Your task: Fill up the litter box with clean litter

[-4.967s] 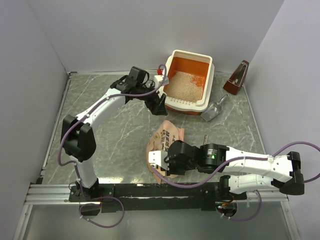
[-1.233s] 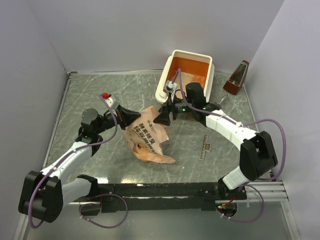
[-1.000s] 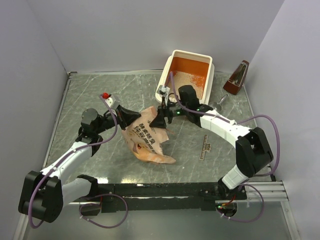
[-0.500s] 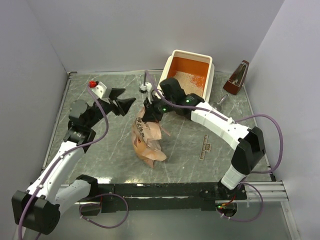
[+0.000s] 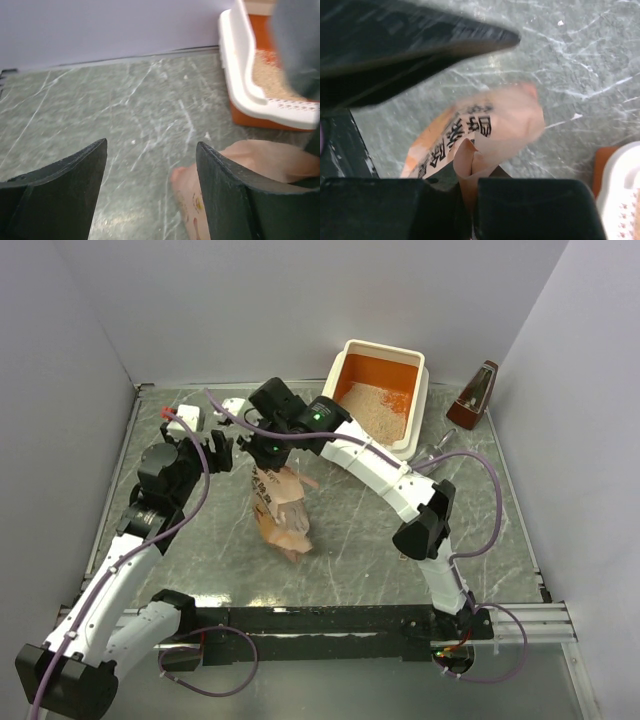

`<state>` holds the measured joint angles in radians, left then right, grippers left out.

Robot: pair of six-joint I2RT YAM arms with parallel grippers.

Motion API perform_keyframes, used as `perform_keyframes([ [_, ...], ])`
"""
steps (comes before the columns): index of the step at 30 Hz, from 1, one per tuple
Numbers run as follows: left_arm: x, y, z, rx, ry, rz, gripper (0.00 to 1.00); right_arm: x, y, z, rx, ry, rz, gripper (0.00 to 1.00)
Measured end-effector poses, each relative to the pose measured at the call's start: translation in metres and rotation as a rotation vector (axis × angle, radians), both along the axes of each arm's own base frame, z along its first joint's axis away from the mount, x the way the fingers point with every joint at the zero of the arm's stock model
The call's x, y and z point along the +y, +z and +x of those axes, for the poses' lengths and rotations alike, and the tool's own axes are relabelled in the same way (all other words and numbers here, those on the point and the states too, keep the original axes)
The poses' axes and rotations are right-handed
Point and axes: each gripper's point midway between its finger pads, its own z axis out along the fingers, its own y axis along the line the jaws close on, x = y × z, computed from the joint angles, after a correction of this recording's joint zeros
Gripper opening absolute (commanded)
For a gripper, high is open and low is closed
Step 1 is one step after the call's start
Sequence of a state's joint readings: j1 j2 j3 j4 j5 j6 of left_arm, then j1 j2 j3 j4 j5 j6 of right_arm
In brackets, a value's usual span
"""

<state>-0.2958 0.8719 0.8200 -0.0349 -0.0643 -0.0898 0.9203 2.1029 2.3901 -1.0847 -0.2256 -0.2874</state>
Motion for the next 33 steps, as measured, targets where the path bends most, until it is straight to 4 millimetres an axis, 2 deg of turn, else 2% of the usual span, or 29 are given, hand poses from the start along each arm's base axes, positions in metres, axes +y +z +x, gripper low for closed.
perform_keyframes([
  [5, 0.012, -0.018, -0.005, 0.029, 0.058, 0.011, 0.77, -0.003, -0.001, -0.004, -0.070, 0.061, -0.042, 0.00],
  [10, 0.015, -0.018, -0.005, 0.031, 0.074, 0.013, 0.78, -0.004, 0.007, 0.000, -0.157, 0.110, -0.066, 0.00],
  [15, 0.016, -0.018, -0.006, 0.029, 0.079, 0.013, 0.78, -0.006, 0.024, 0.006, -0.252, 0.129, -0.083, 0.00],
  [25, 0.017, -0.023, -0.007, 0.048, 0.084, 0.016, 0.78, -0.011, 0.030, 0.016, -0.327, 0.123, -0.120, 0.00],
  [29, 0.017, -0.023, -0.007, 0.049, 0.085, 0.017, 0.78, -0.015, 0.043, 0.013, -0.350, 0.122, -0.106, 0.00],
  [33, 0.018, -0.023, -0.007, 0.049, 0.091, 0.017, 0.78, -0.024, 0.068, 0.007, -0.386, 0.115, -0.066, 0.00],
])
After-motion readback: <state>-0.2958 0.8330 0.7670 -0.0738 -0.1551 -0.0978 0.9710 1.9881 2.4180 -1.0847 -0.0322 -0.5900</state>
